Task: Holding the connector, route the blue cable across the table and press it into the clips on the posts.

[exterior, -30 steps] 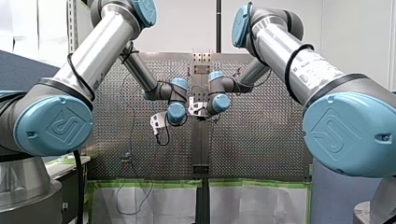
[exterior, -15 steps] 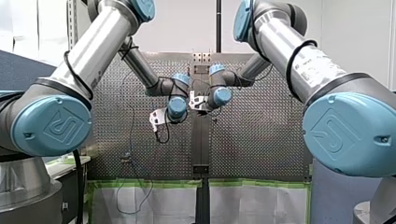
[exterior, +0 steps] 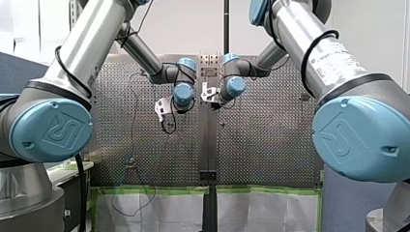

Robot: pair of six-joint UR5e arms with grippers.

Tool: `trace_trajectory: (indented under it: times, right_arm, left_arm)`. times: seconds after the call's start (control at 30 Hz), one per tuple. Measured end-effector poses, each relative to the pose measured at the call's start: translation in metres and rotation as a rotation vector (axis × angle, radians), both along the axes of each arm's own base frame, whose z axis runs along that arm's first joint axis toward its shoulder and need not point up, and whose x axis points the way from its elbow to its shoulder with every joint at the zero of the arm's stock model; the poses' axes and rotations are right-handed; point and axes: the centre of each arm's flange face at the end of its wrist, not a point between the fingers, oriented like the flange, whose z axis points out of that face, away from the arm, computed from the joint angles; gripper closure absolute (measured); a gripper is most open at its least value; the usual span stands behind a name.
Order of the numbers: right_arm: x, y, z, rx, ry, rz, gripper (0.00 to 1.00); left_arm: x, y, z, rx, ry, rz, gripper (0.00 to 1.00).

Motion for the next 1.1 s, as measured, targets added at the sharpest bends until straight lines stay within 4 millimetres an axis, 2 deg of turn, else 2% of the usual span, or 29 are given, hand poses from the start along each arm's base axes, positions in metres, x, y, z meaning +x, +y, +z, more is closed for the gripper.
trace_trajectory:
  times: [0.27,0.43,0.77,1.1]
  right_arm:
    - [-0.014,0.022,0.016,0.025,0.003,0.000,1.00]
    - [-0.025,0.029,0.029,0.029,-0.005,-0.008,1.00]
    - [-0.045,0.037,0.083,0.006,-0.048,-0.014,1.00]
    - [-0.053,0.057,0.136,-0.050,-0.091,0.024,1.00]
  left_arm:
    - [-0.015,-0.003,0.037,-0.011,-0.032,-0.025,0.98]
    - [-0.024,-0.005,0.058,-0.022,-0.053,-0.037,0.98]
    - [-0.046,-0.005,0.102,-0.045,-0.099,-0.054,0.98]
    - [-0.062,-0.005,0.152,-0.097,-0.201,-0.099,0.98]
